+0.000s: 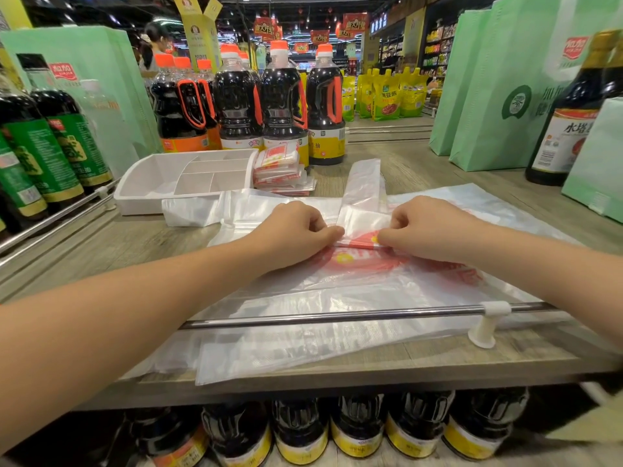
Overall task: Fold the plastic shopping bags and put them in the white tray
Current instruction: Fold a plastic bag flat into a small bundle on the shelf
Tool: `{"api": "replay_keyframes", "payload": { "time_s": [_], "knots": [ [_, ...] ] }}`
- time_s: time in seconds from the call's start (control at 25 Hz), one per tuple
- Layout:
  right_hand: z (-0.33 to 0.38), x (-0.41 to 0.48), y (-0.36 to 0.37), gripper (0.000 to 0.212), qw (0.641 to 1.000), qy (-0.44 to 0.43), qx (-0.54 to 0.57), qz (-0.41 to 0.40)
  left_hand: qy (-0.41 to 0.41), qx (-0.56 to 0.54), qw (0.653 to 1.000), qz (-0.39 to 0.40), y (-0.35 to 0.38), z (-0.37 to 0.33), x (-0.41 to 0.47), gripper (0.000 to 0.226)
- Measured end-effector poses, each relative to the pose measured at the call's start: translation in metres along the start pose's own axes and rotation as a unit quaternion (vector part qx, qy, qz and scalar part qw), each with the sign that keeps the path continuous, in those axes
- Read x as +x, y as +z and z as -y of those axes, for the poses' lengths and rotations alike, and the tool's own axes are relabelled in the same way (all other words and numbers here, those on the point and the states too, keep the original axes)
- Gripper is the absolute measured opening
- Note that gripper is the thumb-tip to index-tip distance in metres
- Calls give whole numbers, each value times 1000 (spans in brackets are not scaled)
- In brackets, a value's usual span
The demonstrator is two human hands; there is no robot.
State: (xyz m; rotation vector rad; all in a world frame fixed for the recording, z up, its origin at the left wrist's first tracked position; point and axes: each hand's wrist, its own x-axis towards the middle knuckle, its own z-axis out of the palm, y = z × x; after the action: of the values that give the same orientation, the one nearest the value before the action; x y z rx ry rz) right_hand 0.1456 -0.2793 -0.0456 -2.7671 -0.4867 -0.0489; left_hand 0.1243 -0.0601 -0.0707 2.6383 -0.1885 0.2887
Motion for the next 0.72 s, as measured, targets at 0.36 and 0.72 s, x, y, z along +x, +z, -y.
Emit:
{"api": "replay_keyframes", "payload": {
  "time_s": [0.36,0.72],
  "knots": [
    [-8,2,6,34,991,-118,-52,-40,156,56,986,31,-1,-3,-6,31],
    [-6,-5,-2,67,979,-158,-108,64,165,132,971,110,-10,-2,-2,53]
  ]
}}
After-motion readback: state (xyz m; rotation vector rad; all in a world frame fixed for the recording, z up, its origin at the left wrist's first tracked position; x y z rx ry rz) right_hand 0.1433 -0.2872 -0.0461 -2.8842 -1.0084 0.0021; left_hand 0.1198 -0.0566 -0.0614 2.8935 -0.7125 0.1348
